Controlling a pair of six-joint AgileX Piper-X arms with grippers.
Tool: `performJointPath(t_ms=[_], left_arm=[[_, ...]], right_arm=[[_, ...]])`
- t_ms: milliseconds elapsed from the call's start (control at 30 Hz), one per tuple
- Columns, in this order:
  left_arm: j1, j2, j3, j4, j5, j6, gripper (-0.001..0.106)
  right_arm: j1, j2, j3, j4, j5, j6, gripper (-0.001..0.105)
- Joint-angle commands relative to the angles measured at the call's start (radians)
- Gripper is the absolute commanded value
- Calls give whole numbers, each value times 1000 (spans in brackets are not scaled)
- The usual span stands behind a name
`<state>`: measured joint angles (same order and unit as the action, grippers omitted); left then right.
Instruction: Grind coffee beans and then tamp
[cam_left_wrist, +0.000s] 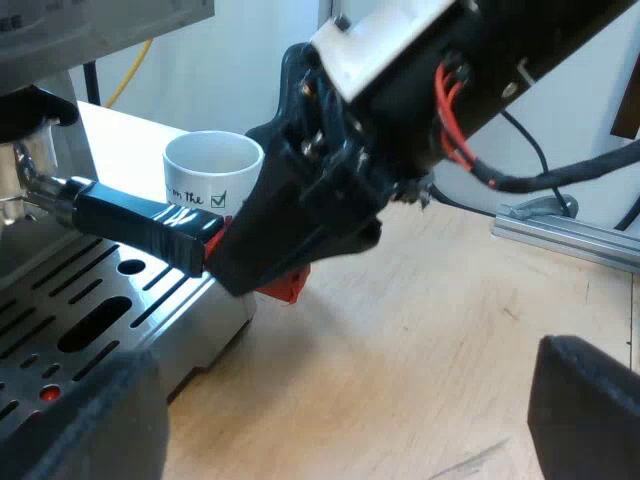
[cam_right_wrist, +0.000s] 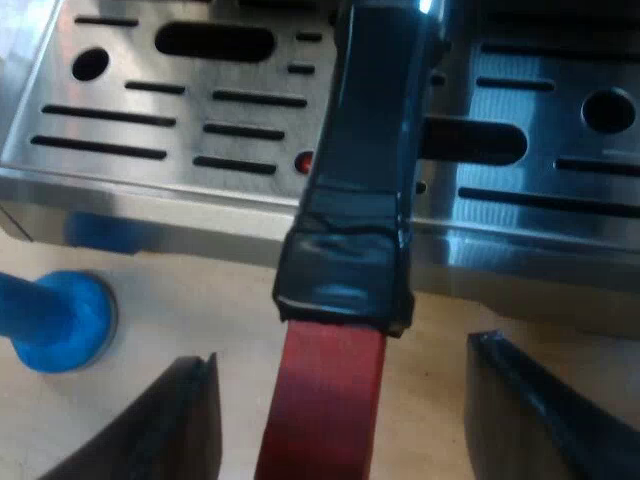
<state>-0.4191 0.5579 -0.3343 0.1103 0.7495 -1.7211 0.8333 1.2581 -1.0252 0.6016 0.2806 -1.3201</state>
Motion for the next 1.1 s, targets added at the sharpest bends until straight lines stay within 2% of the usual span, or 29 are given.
performJointPath(t_ms=[33, 933, 1100], left_arm=[[-4, 0, -1, -3, 18, -9, 82], [-4, 0, -1, -3, 18, -9, 82], [-4, 0, -1, -3, 18, -9, 82]], right_arm=[[-4, 26, -11, -14, -18, -1, 55], [-4, 66, -11, -45, -6, 0, 55], [-4, 66, -11, -42, 14, 19, 55]])
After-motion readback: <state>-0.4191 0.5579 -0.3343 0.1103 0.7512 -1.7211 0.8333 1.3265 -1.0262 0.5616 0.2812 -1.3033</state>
